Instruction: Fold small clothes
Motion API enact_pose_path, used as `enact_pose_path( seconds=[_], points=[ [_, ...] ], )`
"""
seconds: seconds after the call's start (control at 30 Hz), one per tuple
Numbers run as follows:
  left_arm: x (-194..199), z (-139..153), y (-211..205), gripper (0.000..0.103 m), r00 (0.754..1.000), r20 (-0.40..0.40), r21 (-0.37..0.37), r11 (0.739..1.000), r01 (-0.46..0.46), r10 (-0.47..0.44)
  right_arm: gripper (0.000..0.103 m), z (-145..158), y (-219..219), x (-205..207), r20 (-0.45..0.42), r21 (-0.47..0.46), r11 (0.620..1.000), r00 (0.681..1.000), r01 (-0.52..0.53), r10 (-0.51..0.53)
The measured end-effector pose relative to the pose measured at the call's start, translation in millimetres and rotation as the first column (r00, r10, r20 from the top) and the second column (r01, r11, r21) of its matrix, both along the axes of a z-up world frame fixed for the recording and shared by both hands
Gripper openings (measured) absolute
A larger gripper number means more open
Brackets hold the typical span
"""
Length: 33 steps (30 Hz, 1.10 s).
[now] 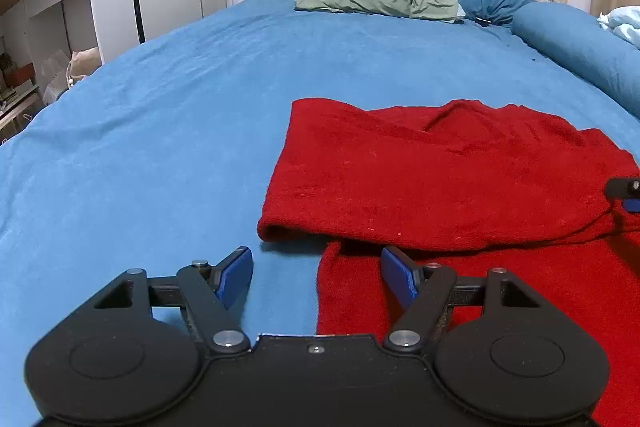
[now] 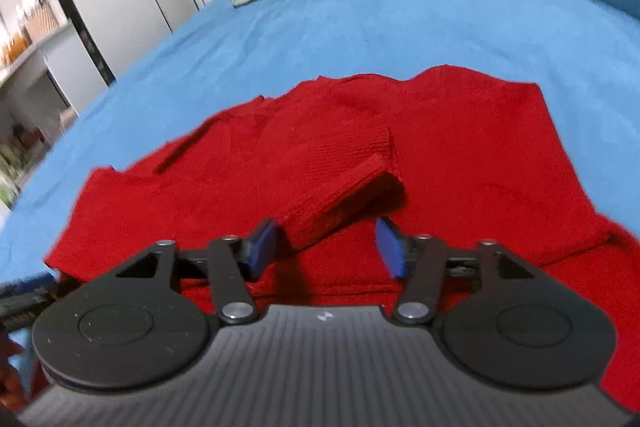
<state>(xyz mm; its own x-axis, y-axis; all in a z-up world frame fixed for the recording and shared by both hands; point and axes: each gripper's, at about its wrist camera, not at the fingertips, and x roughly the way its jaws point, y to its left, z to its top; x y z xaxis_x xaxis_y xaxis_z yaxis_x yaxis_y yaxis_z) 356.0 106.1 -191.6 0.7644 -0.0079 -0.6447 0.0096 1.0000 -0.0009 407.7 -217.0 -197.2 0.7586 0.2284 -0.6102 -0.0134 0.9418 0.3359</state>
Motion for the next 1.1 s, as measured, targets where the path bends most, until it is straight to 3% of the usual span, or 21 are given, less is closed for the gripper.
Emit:
enact_pose_path(
  seconds=[0.17,0.23,0.37,0.57,0.6,0.63,0.7,0.8,0.93,1.03,1.1],
  points=[
    [3,-4,3,0.076,1.0,0.002,0.002,1.0,-0.01,0.01,0.075,3,-15,9,-0.012,0.116,0.99,0.996,0.086,-0.085],
    [4,-4,4,0.076,1.0,0.006,0.008,1.0,-0.013,0.013,0.071,3,-17,18,-0.045,0.103,0.986,0.99,0.135,-0.131],
    [4,-5,6,0.076,1.0,0.004,-0.001,1.0,-0.016,0.016,0.043,4,-18,17,-0.083,0.055,0.985,0.984,0.163,-0.158],
    [6,-5,7,0.076,1.0,0.011,0.003,1.0,-0.026,0.026,0.038,1,-22,8,-0.084,0.077,0.983,0.984,0.164,-0.158],
    [7,-6,7,0.076,0.999,0.014,0.007,0.999,-0.032,0.032,0.023,1,-22,11,-0.082,0.072,0.984,0.985,0.161,-0.155],
    [9,-6,9,0.076,0.999,0.018,0.011,0.999,-0.041,0.041,0.02,3,-21,14,-0.082,0.071,0.986,0.986,0.152,-0.146],
    [15,-8,12,0.075,0.998,0.018,0.008,0.998,-0.061,0.06,0.02,14,-18,19,-0.063,0.062,0.989,0.989,0.135,-0.131],
    [21,-11,12,0.076,0.998,0.026,0.013,0.998,-0.064,0.064,0.02,49,-20,20,0.041,0.06,0.991,0.992,0.118,-0.12],
    [21,-11,9,0.069,0.998,0.031,0.025,0.999,-0.047,0.046,0.019,96,-47,9,0.182,0.036,0.981,0.964,0.19,-0.193],
    [20,-10,7,0.064,0.999,0.023,0.026,0.999,-0.037,0.036,0.019,95,-69,2,0.194,-0.032,0.974,0.957,0.226,-0.216],
    [19,-10,5,0.063,0.999,0.015,0.029,0.999,-0.034,0.034,0.019,70,-78,3,0.127,-0.092,0.972,0.971,0.216,-0.204]
  ],
)
